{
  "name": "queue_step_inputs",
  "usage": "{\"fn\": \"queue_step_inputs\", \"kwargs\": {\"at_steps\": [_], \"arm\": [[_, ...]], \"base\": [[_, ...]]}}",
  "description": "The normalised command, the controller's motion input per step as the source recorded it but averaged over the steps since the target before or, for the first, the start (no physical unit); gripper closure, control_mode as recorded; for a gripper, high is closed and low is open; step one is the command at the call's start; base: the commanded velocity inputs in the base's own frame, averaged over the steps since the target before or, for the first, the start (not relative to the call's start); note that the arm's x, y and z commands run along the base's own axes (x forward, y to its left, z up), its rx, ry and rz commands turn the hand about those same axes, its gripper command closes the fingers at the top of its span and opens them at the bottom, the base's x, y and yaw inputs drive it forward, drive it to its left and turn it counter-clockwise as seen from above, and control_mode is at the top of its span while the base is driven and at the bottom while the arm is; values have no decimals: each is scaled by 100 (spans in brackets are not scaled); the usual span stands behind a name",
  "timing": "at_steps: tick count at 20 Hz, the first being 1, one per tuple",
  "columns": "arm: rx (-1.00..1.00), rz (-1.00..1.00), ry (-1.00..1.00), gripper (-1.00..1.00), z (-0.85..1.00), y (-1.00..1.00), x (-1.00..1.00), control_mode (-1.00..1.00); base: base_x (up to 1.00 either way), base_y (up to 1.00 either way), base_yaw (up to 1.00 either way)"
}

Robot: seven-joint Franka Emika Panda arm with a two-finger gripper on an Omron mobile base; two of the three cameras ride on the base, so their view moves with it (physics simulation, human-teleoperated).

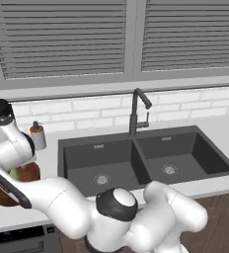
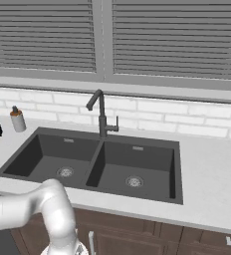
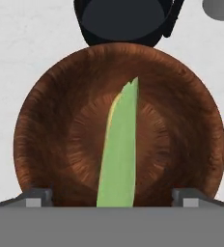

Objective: Pick the corn from the sink and place it in the bowl. Then pick the bowl and place it in the microwave. Then close the microwave door and press the start button.

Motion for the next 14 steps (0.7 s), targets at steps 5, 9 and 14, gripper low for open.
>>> {"fn": "queue_step_inputs", "kwargs": {"at_steps": [5, 9, 14], "arm": [[1, -4, 5, -100, 21, -69, -15, -100], [5, -1, 0, -100, 29, -62, -6, -100], [6, 0, 0, -100, 6, -16, 0, -100]], "base": [[0, 0, 0], [0, 0, 0], [0, 0, 0]]}}
